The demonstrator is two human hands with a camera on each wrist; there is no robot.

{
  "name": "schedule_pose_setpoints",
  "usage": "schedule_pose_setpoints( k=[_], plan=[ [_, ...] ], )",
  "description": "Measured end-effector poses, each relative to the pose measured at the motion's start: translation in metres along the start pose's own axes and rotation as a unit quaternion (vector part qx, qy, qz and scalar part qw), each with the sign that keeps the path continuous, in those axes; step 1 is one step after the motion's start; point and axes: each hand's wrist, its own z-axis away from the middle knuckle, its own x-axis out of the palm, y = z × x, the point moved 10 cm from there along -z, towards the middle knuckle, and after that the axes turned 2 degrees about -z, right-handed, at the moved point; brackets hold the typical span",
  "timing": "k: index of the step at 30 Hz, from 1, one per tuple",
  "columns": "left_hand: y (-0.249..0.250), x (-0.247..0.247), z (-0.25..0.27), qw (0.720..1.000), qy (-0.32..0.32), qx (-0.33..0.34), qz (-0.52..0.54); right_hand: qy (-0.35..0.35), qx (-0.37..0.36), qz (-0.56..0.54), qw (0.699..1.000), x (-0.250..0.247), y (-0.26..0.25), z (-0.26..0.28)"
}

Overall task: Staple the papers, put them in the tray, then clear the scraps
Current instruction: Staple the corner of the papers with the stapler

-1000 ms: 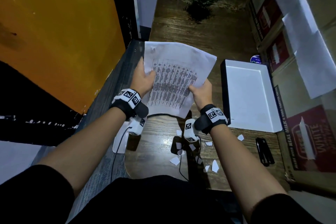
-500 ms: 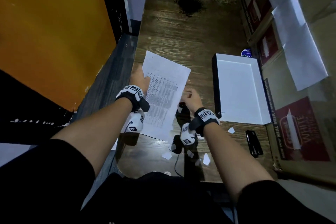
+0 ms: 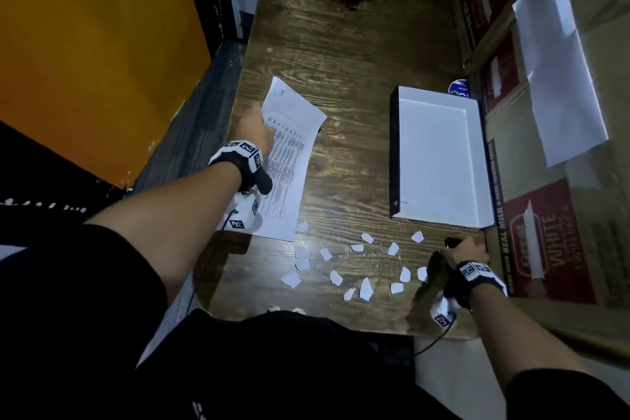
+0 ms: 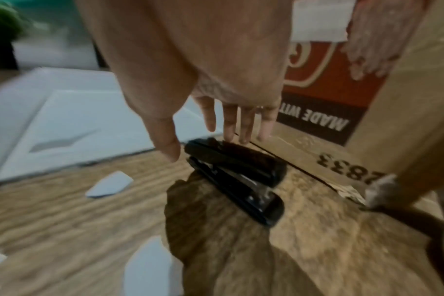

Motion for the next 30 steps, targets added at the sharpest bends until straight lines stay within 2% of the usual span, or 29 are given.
schedule_pose_setpoints(
  k=[2,8,10,12,13,14,16,17,19,22,23,24,25,27,30],
  plan=[
    [0.003,-0.002,0.002,1.0,0.009,0.01,0.008,-0.025,-0.005,-0.005,1.0,0.012,0.003,-0.004],
    [-0.003,-0.004,0.006,0.996,-0.008,0.009,0.086,-0.021,-0.021,-0.067,0.997,0.011,-0.008,-0.01],
    [-0.003,-0.006,0.008,0.994,-0.019,0.027,0.108,-0.022,-0.037,-0.108,0.993,0.002,-0.023,0.002],
    [0.0,-0.007,0.01,0.992,-0.026,0.052,0.112,-0.025,-0.083,-0.19,0.978,-0.011,-0.054,0.026],
    [0.001,-0.007,0.011,0.991,-0.03,0.064,0.11,-0.049,-0.114,-0.258,0.958,-0.016,-0.077,0.045],
    [0.003,-0.007,0.012,0.99,-0.034,0.077,0.11,-0.086,-0.143,-0.338,0.926,-0.018,-0.106,0.063],
    [0.005,-0.007,0.016,0.989,-0.042,0.093,0.11,-0.145,-0.198,-0.502,0.829,-0.028,-0.166,0.096],
    [0.007,-0.008,0.018,0.989,-0.044,0.097,0.108,-0.14,-0.228,-0.559,0.785,-0.04,-0.193,0.112],
    [0.008,-0.01,0.022,0.989,-0.046,0.103,0.1,-0.122,-0.266,-0.64,0.711,-0.06,-0.241,0.139],
    [0.011,-0.013,0.029,0.987,-0.048,0.124,0.088,-0.155,-0.304,-0.735,0.585,-0.087,-0.31,0.187],
    [0.011,-0.013,0.031,0.987,-0.049,0.128,0.085,-0.165,-0.313,-0.753,0.555,-0.093,-0.329,0.201],
    [0.01,-0.014,0.032,0.987,-0.049,0.131,0.083,-0.167,-0.318,-0.762,0.539,-0.097,-0.342,0.207],
    [0.01,-0.015,0.033,0.987,-0.049,0.132,0.082,-0.16,-0.326,-0.762,0.537,-0.101,-0.353,0.213],
    [0.008,-0.016,0.035,0.986,-0.047,0.137,0.082,-0.145,-0.327,-0.755,0.549,-0.103,-0.365,0.224],
    [0.008,-0.02,0.038,0.985,-0.044,0.148,0.082,-0.167,-0.327,-0.749,0.551,-0.094,-0.379,0.232]
  ],
)
